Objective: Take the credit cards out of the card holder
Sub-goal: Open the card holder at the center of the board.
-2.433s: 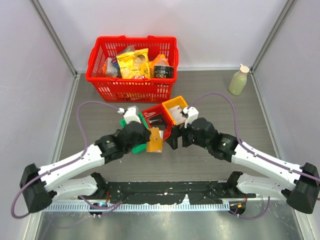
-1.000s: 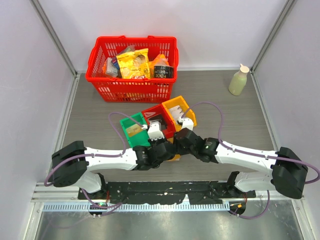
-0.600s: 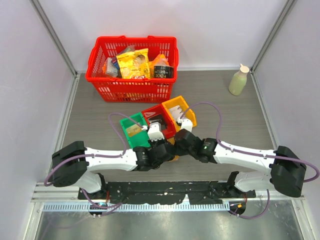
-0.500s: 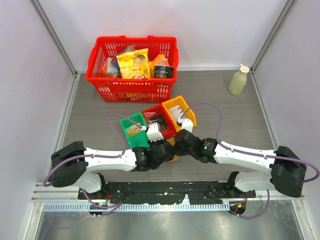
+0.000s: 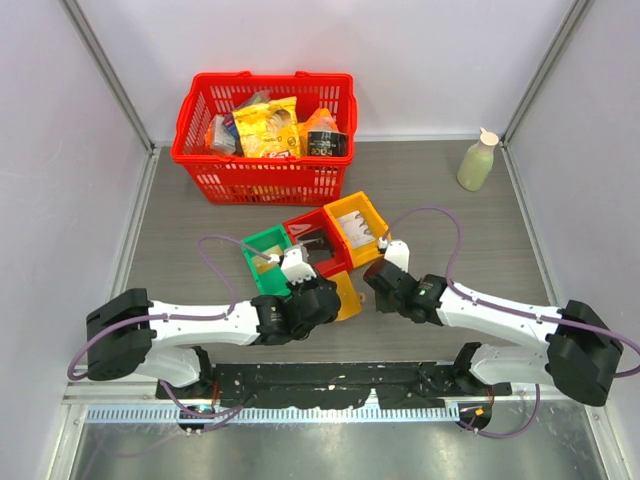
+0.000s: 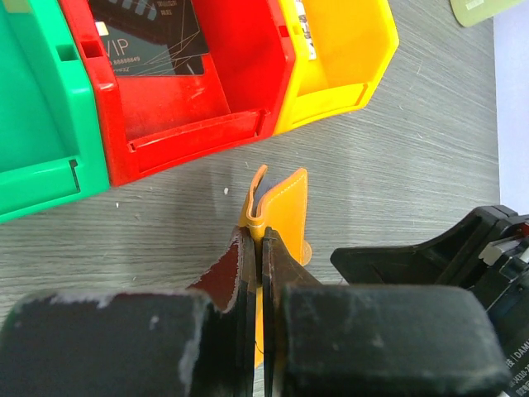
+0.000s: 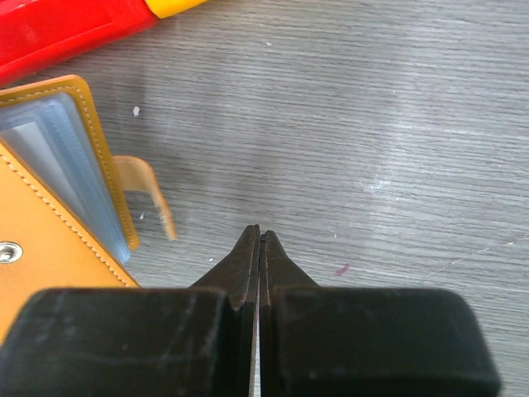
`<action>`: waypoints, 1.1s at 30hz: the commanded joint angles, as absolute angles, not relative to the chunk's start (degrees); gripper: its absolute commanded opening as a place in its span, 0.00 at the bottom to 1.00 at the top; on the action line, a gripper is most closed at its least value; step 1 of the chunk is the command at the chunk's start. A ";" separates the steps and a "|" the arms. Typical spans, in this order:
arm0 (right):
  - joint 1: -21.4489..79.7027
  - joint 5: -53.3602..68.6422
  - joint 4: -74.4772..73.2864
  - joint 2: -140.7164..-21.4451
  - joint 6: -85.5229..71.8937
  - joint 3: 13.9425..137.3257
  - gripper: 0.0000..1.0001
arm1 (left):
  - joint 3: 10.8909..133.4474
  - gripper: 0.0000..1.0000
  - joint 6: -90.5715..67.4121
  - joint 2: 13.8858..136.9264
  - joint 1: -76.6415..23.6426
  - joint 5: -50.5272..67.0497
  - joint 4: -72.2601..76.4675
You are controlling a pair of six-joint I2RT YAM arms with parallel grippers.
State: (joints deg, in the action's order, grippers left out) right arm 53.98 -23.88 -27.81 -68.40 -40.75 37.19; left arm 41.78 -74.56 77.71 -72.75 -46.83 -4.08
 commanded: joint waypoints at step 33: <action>42.28 -0.88 8.87 -59.49 -47.37 16.53 0.50 | 40.08 0.00 -77.61 76.90 -72.95 -47.02 1.58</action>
State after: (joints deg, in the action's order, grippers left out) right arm 42.83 -1.74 3.92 -58.11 -46.76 16.95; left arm 39.79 -76.38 77.76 -72.75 -45.34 -1.87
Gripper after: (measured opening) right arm 0.517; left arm 0.028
